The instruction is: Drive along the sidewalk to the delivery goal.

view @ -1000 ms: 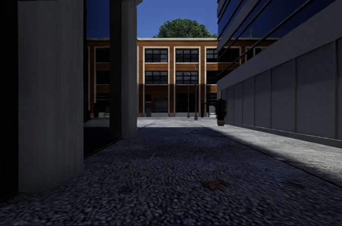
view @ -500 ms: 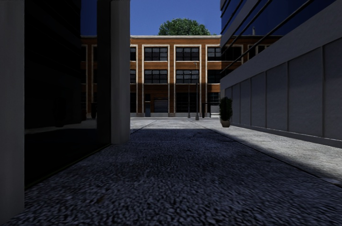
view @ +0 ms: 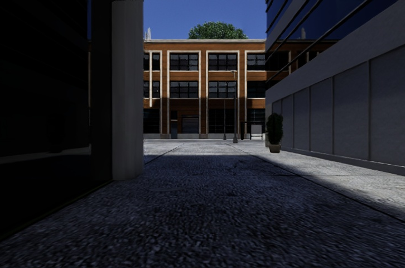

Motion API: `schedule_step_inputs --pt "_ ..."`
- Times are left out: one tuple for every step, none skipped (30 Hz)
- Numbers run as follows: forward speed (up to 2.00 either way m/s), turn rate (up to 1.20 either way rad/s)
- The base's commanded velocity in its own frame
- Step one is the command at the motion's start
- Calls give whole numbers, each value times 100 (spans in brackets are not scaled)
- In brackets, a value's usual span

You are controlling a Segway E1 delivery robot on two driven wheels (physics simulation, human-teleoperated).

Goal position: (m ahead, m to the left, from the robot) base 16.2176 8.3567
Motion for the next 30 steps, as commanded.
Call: schedule_step_inputs --pt "200 0" --pt "200 0" --pt "200 0" --pt "200 0" --pt "200 0" --pt "200 0" --pt "200 0" --pt "200 0" --pt "200 0" --pt "200 0" --pt "200 0" --pt "200 0" --pt "200 0" --pt "200 0" --pt "200 0" --pt "200 0" --pt "200 0" --pt "200 0" --pt "200 0" --pt "200 0" --pt "200 0" --pt "200 0" --pt "200 0" --pt "200 0" --pt "200 0" --pt "200 0" --pt "200 0" --pt "200 0" --pt "200 0" --pt "200 0"
